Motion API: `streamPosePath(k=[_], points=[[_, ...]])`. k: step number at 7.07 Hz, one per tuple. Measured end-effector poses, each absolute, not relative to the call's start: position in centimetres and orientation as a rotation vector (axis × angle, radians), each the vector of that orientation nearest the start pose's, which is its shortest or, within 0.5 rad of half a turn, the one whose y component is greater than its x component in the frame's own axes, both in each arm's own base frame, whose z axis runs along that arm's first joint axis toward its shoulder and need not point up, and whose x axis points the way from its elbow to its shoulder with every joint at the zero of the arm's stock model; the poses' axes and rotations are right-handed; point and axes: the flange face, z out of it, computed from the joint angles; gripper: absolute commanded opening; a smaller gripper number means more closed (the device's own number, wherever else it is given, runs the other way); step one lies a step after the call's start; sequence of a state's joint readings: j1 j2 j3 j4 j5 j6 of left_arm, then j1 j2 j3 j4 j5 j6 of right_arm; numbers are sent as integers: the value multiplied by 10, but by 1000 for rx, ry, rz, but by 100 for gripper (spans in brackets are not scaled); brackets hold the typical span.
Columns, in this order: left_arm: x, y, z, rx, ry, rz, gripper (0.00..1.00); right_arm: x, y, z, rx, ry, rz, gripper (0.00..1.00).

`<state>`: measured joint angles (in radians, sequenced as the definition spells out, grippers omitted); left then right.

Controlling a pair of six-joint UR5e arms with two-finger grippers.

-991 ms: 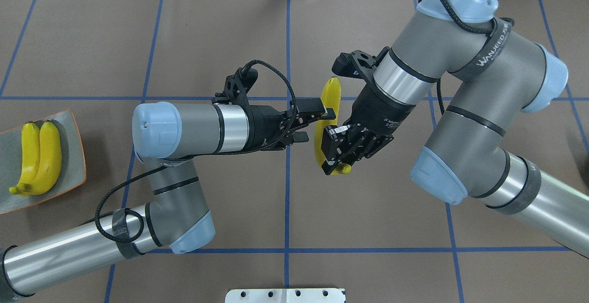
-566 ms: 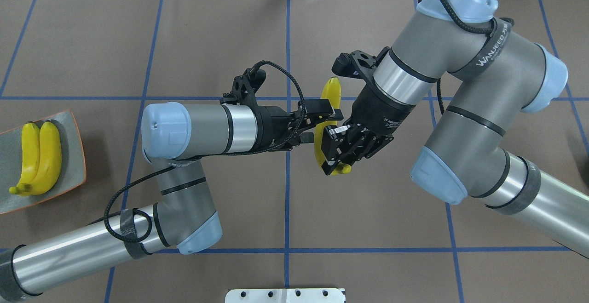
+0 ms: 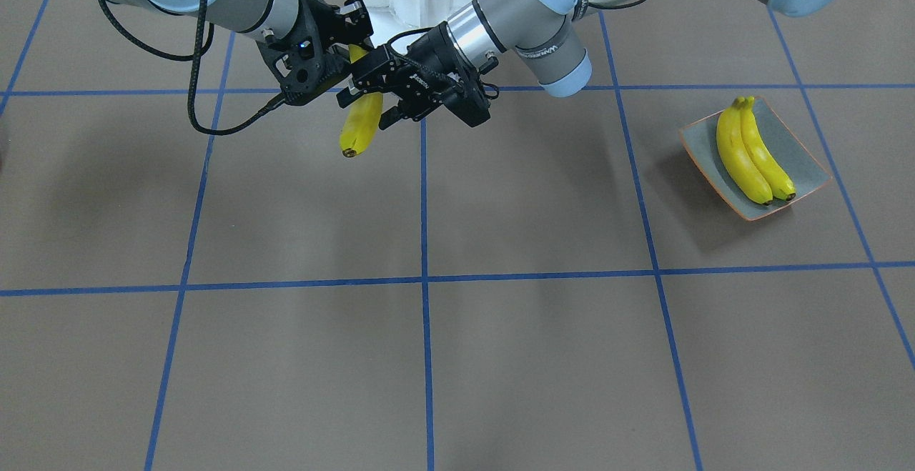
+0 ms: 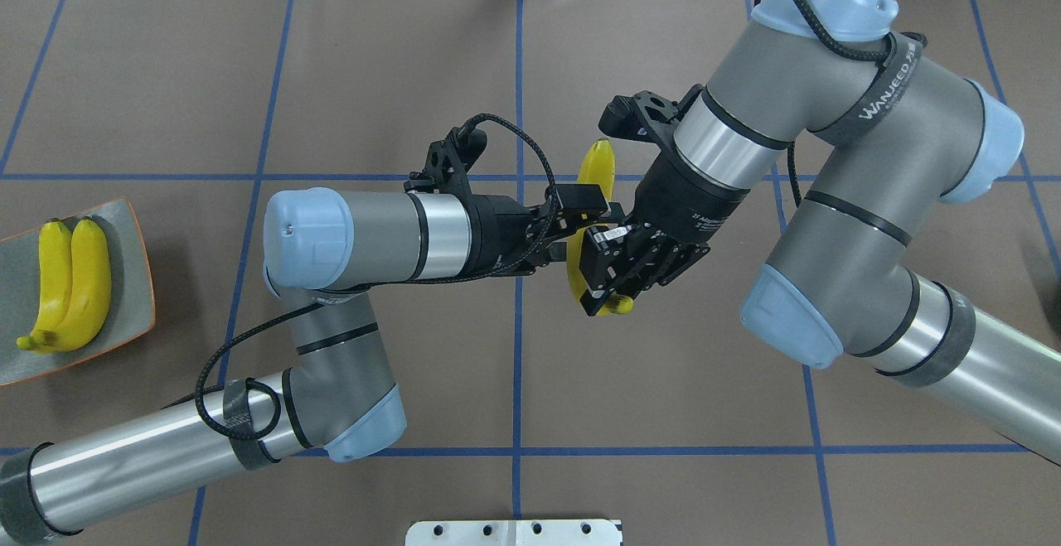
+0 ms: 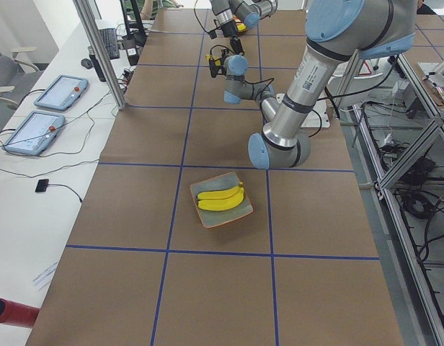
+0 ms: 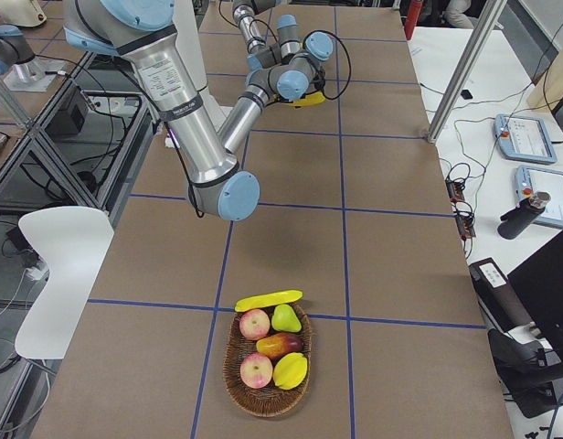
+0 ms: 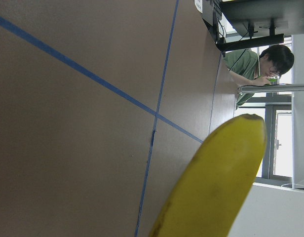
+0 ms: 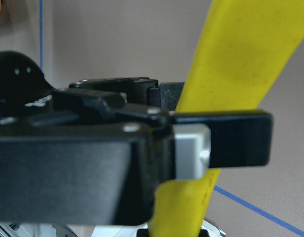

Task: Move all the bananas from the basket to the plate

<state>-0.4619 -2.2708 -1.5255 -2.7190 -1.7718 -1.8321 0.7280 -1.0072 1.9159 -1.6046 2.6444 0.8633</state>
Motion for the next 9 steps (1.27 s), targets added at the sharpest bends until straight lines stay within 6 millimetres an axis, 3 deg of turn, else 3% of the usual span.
streamPosePath(k=[1, 4, 5, 6, 9], points=[[538, -393, 127, 32, 1811, -336, 0, -394, -413, 167, -236, -1250, -451, 0], [540, -389, 129, 19, 1807, -334, 0, -393, -413, 173, -217, -1265, -463, 0], [539, -388, 129, 16, 1808, -331, 0, -393, -413, 174, -215, -1266, -464, 76], [538, -387, 128, 13, 1811, -326, 0, -393, -413, 176, -222, -1265, -457, 100], [538, -386, 130, 14, 1810, -324, 0, -392, -414, 174, -271, -1262, -393, 100]])
